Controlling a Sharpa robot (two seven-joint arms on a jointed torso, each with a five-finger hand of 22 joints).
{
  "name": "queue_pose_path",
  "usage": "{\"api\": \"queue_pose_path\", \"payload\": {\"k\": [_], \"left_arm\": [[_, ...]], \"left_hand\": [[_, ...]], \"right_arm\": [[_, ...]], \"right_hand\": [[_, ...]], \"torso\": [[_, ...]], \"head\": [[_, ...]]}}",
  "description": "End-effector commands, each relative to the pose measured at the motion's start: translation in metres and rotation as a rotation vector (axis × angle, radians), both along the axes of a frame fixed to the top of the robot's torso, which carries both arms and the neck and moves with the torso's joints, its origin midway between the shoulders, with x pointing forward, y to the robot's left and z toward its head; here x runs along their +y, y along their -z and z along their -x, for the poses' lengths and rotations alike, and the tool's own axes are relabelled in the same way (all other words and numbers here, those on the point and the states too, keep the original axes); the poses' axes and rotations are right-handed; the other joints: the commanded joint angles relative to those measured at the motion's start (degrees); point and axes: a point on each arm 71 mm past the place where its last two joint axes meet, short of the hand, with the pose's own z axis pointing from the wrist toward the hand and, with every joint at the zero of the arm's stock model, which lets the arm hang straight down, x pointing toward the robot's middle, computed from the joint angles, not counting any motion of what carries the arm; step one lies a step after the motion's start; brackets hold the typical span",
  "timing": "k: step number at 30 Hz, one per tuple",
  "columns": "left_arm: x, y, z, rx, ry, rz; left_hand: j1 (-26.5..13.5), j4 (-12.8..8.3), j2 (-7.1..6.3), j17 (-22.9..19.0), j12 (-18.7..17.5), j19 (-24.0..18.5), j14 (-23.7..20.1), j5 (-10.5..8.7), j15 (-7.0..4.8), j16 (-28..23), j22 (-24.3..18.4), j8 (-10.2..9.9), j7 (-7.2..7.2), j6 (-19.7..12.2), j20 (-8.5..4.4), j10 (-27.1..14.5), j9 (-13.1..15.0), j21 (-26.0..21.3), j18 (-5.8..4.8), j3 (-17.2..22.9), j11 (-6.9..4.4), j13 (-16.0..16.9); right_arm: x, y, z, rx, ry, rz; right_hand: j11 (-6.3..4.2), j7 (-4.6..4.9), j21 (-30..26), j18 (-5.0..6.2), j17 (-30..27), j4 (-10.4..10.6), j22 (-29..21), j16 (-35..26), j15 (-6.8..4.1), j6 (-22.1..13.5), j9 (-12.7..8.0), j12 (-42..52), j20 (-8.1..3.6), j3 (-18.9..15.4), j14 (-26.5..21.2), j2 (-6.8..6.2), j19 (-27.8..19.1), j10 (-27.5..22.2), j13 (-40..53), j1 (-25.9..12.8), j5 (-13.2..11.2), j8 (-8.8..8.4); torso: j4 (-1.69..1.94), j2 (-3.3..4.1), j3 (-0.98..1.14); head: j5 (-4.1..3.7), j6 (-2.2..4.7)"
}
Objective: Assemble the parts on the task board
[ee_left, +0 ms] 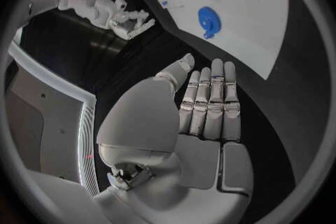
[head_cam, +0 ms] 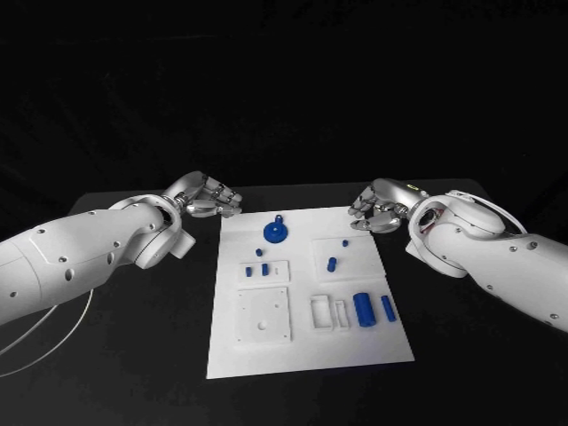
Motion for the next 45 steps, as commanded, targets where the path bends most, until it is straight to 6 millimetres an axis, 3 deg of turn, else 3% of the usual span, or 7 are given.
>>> {"api": "queue_pose_path", "payload": {"k": [1, 3, 6, 12, 19, 24, 45], "left_arm": [[0.002, -0.010, 0.002, -0.014, -0.076, 0.233], [0.000, -0.011, 0.004, -0.010, -0.079, 0.257], [-0.003, -0.013, 0.007, -0.005, -0.074, 0.283], [-0.010, -0.015, 0.011, 0.002, -0.057, 0.320], [-0.012, -0.015, 0.011, 0.010, -0.056, 0.334], [-0.012, -0.014, 0.011, 0.024, -0.058, 0.333], [-0.015, -0.012, 0.011, 0.053, -0.049, 0.331]], "left_hand": [[0.1, -0.4, 0.42, -0.9, -0.2, 0.8, 1.8, 0.13, 0.09, -3.4, -5.0, 0.1, 0.03, -0.2, 0.22, 0.0, 0.0, 0.2, 0.23, -1.0, 0.11, 0.0], [0.5, -0.8, 0.68, -1.0, -0.2, 1.0, 2.1, 0.64, 0.13, -4.3, -6.4, 0.1, 0.19, -0.1, 0.14, -0.2, 0.0, 0.2, 0.12, -1.1, 0.27, 0.0], [0.4, -1.3, 0.95, -1.0, -0.2, 0.9, 2.2, 0.84, 0.25, -5.1, -6.9, 0.1, 0.29, -0.1, 0.17, -0.5, 0.0, 0.2, 0.08, -1.2, 0.44, 0.0], [-0.4, -1.1, 1.03, -0.9, -0.2, 1.1, 2.0, 0.69, 0.55, -6.0, -10.1, 0.1, 0.10, -0.2, 0.63, -0.8, 0.0, 0.1, 0.13, -2.5, 0.47, 0.0], [-0.5, -1.0, 1.33, -0.8, -0.2, 1.3, 1.6, 0.48, 0.82, -6.4, -14.9, 0.1, 0.62, -0.1, 0.80, -0.3, 0.0, 0.2, -0.14, -3.1, 0.78, 0.0], [-0.2, -1.3, 1.52, -0.8, -0.2, 1.4, 1.5, 1.51, 0.83, -6.4, -15.6, 0.1, 0.90, 0.0, 0.72, -0.2, 0.0, 0.3, -0.12, -2.8, 0.90, 0.0], [-0.9, -1.0, 1.52, -0.8, -0.2, 1.4, 1.3, 0.70, 0.96, -6.3, -16.6, 0.1, 1.18, -1.2, 0.90, -0.7, 0.0, 0.3, -0.15, -3.0, 1.06, 0.0]], "right_arm": [[0.000, 0.006, 0.000, -0.007, 0.024, 0.155], [0.002, 0.008, 0.000, -0.010, 0.024, 0.173], [0.008, 0.012, 0.001, -0.012, 0.017, 0.197], [0.017, 0.023, 0.003, -0.008, -0.003, 0.235], [0.026, 0.034, 0.004, -0.004, -0.021, 0.253], [0.030, 0.038, 0.005, -0.002, -0.033, 0.262], [0.042, 0.049, 0.006, -0.029, -0.052, 0.266]], "right_hand": [[0.08, -0.04, -0.4, 0.57, -0.2, 0.3, -0.3, 0.4, 0.38, -0.4, -0.1, -0.3, 0.40, 0.0, 0.1, -0.80, 0.3, -0.4, -0.1, 0.2, -0.9, 0.08], [0.07, 0.03, -0.6, 0.64, -0.5, 0.6, -0.6, 0.6, 0.40, -0.4, -0.1, -0.3, 0.45, -0.1, 0.1, -1.03, 0.5, -0.4, -0.1, 0.6, -1.2, 0.11], [0.07, 0.28, -0.6, 0.69, -0.7, 0.6, -0.7, 0.8, 0.39, -0.2, 0.0, -0.3, 0.44, -0.2, 0.1, -1.31, 0.7, -0.1, -0.1, 0.8, -1.6, 0.10], [0.02, 0.23, -0.6, 0.80, -1.0, 0.6, -0.8, 0.9, 0.45, 0.0, 0.0, -0.3, 0.54, 0.1, 0.1, -1.43, 0.7, 0.1, -0.1, 0.8, -1.6, 0.08], [0.01, 0.25, -0.4, 0.95, -1.5, 0.3, -0.6, 1.3, 0.47, 0.1, 0.0, -0.3, 0.54, 1.4, 0.1, -1.71, 0.7, 0.2, -0.1, 0.7, -1.2, 0.08], [-0.04, 0.24, -0.3, 1.11, -1.7, -0.3, -0.1, 1.5, 0.47, 0.2, 0.0, -0.3, 0.57, 2.3, 0.0, -1.82, 0.7, 0.5, -0.1, 0.8, -1.3, 0.10], [-0.80, -0.28, 1.4, 1.17, -2.0, -2.1, 1.4, 1.9, -0.09, 2.6, 0.0, -0.3, 0.02, 8.1, 0.0, -0.57, -0.1, 3.2, -0.1, 0.4, -3.3, 0.16]], "torso": [[0.06, 0.06, 0.02], [0.09, 0.12, 0.06], [0.07, 0.17, 0.12], [0.09, 0.13, -0.01], [0.13, 0.15, 0.08], [-0.01, 0.15, 0.03], [-0.03, 0.19, 0.10]], "head": [[-0.64, 0.14], [-1.05, 0.25], [-0.98, 0.23], [-0.89, 0.08], [-0.75, 0.00], [-0.65, -0.10], [-0.62, -0.32]]}}
